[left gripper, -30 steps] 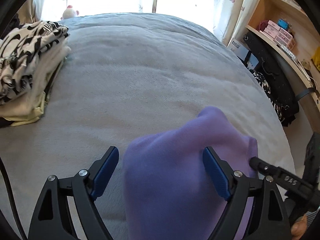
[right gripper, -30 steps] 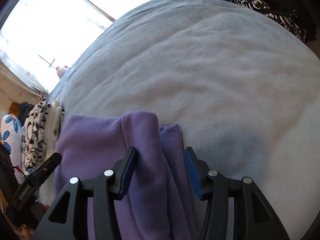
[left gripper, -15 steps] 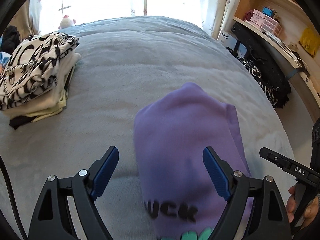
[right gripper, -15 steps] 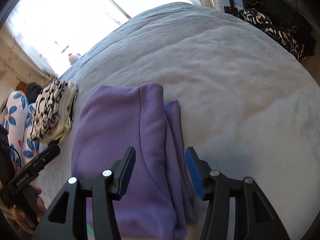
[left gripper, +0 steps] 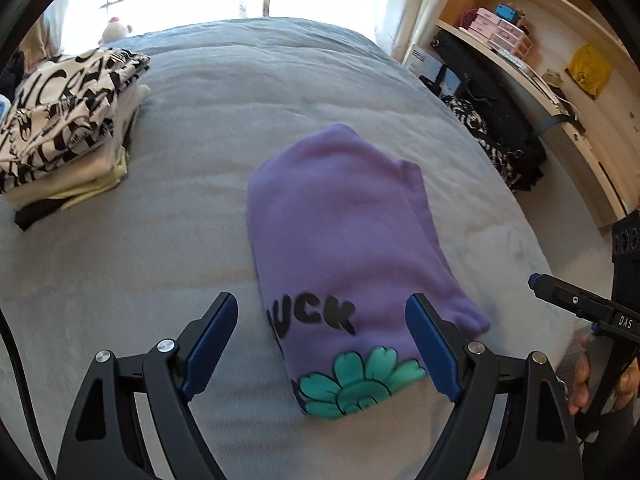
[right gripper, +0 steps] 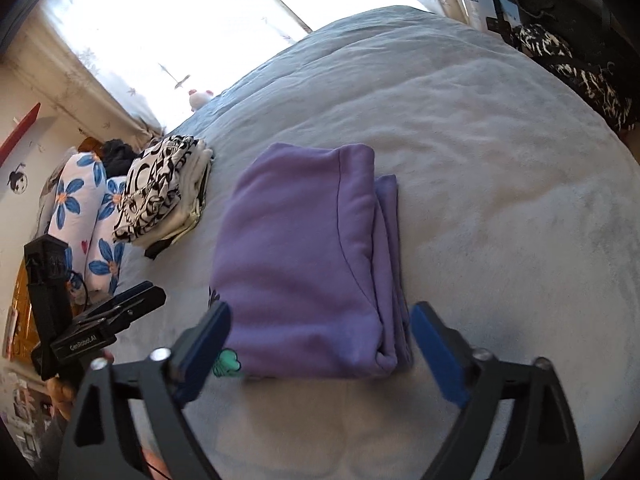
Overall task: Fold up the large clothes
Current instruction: 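Open both tools and withdraw from the compact bundle, then grasp the folded purple bundle with both tools and lift it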
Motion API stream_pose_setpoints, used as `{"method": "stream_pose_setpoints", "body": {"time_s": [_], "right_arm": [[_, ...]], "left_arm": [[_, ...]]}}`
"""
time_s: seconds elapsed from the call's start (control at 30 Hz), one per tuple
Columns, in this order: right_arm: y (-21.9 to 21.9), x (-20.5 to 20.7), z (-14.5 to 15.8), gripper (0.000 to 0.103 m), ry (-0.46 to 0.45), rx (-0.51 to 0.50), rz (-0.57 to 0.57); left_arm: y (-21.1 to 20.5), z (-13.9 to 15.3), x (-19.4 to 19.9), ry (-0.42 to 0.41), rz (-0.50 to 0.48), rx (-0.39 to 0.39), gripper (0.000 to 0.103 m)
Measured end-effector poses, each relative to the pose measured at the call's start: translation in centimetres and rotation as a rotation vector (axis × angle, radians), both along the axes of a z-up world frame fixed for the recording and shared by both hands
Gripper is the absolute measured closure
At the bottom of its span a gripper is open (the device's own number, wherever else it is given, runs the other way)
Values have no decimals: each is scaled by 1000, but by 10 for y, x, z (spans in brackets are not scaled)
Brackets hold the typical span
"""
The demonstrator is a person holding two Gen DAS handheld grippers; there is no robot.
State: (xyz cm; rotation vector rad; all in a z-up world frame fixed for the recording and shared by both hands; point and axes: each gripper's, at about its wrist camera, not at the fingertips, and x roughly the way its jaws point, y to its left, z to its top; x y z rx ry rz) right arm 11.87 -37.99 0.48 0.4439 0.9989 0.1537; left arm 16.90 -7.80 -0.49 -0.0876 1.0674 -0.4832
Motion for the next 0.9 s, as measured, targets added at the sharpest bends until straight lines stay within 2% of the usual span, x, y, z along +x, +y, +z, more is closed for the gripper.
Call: {"method": "stream_pose_setpoints", "body": {"time_s": [0.03, 0.1, 0.17, 0.3, 0.4, 0.63, 0.8, 0.9], "right_arm": [[1, -1, 1, 2, 1, -17, 10], [5, -1, 0, 2, 2, -53, 36], [7, 2, -5, 2, 18, -66, 51], [3, 15, -25, 2, 71, -28, 62], [-1, 29, -44, 2, 123, 34, 78], [-16, 66, -90, 2, 221, 128, 91], [-24, 92, -124, 2, 258, 233, 126], [-22, 103, -140, 2, 270, 287, 159]], "left_arm": [[-1, -1, -1, 10, -11, -5, 18], [-3, -6, -1, 31, -24, -12, 18], [-4, -15, 3, 83, -45, -56, 18], [-4, -43, 16, 222, -58, -156, 16], [-6, -62, 25, 274, -59, -175, 15], [-9, -92, 44, 286, -35, -158, 11], [-6, -108, 57, 300, -33, -197, 1], [-6, -118, 64, 310, -32, -230, 0]]}}
